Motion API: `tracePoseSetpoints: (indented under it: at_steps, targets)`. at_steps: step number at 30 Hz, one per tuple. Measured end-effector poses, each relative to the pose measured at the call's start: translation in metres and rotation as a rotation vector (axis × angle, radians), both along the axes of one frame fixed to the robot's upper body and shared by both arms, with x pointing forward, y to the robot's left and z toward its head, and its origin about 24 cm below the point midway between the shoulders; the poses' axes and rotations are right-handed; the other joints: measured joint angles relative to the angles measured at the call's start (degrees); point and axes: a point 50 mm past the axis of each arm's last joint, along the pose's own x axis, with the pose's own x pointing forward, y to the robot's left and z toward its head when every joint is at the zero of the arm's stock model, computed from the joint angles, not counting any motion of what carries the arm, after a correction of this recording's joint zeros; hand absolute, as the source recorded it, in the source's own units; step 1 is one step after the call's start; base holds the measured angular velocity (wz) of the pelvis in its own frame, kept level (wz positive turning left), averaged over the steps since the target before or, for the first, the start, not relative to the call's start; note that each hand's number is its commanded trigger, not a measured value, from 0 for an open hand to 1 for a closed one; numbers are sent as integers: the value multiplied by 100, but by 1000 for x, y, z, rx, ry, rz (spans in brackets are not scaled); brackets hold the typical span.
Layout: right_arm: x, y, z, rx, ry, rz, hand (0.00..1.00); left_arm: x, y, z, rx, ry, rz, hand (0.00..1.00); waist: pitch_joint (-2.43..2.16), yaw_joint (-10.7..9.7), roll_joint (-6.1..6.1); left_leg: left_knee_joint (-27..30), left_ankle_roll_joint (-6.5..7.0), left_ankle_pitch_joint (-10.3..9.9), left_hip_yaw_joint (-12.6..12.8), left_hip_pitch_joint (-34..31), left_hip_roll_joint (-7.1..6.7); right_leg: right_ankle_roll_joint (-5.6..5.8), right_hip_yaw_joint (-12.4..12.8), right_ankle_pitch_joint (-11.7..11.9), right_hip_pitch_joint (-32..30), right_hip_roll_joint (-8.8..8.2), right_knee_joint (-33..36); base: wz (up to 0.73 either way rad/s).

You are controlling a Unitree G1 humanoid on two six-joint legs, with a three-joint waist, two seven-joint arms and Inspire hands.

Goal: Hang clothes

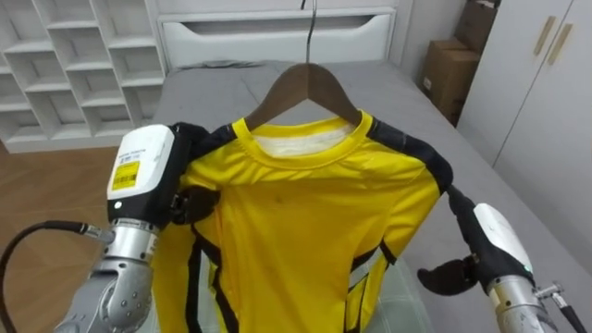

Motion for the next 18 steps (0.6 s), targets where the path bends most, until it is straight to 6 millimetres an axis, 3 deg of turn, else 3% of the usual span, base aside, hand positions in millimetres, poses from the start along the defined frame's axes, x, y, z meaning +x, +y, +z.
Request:
tracePoseSetpoints:
  at_steps: [7,18]
  targets:
    - [9,3,9,-8,-41,5,0,0,-2,-2,2,22,-9,100,33,72,-54,4,0,0,-15,-27,-1,2,-14,-2,0,1,4,1]
    - [22,5,30,-50,-154,-17,0,0,-3,-1,-39,-21,30,100,20,162,-77,25,-1,1,-74,-207,-4,-3,-50,1,-194,9,21,2]
